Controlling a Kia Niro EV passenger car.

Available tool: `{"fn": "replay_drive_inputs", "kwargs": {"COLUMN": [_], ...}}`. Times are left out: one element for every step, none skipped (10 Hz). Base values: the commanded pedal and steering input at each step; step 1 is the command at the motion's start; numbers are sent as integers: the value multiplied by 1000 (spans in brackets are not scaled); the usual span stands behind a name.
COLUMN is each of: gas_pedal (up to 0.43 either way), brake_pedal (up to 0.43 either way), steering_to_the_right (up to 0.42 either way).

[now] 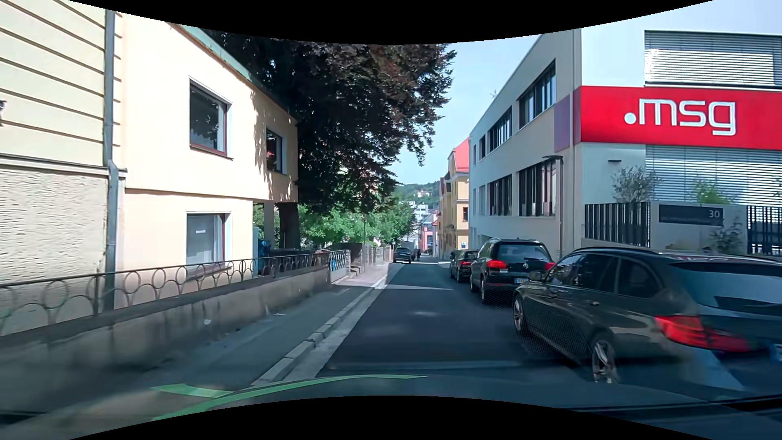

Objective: Follow the waypoints while adhering to traffic rules and regulations

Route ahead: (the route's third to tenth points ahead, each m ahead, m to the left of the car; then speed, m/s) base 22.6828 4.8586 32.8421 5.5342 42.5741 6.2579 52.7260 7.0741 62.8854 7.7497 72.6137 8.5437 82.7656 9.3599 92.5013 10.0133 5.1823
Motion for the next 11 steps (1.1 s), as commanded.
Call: {"fn": "replay_drive_inputs", "kwargs": {"gas_pedal": [0, 0, 0, 0, 0, 0, 0, 0, 0, 0, 0], "brake_pedal": [12, 43, 67, 98, 104, 104, 104, 104, 98, 98, 104], "steering_to_the_right": [53, 53, 53, 53, 51, 49, 46, 40, 32, 26, 26]}}
